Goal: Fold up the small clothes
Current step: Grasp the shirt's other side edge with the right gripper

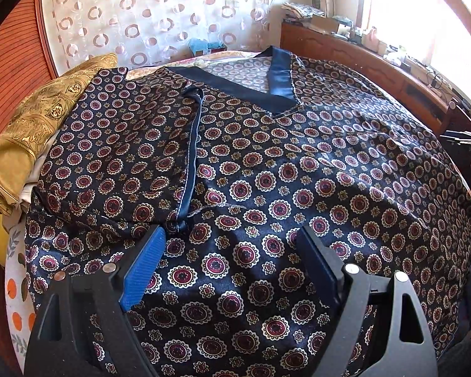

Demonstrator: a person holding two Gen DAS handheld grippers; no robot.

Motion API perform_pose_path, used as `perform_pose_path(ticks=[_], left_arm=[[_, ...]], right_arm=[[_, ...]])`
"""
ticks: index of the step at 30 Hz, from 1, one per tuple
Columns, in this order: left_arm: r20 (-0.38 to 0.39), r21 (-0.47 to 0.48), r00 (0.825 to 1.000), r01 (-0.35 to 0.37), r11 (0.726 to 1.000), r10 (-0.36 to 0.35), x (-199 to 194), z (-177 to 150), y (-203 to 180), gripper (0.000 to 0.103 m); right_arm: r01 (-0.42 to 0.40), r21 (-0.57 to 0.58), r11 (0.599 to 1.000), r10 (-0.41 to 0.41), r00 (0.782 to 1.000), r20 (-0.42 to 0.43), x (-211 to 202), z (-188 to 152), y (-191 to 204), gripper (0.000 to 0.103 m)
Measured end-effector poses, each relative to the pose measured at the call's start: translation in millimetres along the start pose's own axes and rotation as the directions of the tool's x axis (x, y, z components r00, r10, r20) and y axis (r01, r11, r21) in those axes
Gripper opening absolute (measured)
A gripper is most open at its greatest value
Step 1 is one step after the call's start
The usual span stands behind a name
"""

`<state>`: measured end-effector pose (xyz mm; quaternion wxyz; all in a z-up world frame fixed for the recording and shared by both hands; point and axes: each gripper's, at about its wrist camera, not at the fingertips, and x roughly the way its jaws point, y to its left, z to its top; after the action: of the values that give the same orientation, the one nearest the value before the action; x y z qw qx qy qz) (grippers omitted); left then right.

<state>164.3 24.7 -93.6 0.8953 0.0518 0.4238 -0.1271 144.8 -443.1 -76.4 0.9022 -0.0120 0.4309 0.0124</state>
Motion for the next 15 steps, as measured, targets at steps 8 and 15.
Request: perform_pose_path(ticks=[8,15], left_arm=[[0.001,-0.001,1.0,0.0,1.0,0.0,-0.1,0.1,0.3,0.086],[0.001,-0.001,1.0,-0.001,1.0,0.001,-0.3,0.1,0.2,0.086]], right_arm=[[-0.071,0.06,0.996,0.07,0.997,0.021,22.1,22.7,-10.9,0.074],[-0.131,0.139,0.982,0.127,0.991,0.04,30.8,32.9,-30.2,0.031]])
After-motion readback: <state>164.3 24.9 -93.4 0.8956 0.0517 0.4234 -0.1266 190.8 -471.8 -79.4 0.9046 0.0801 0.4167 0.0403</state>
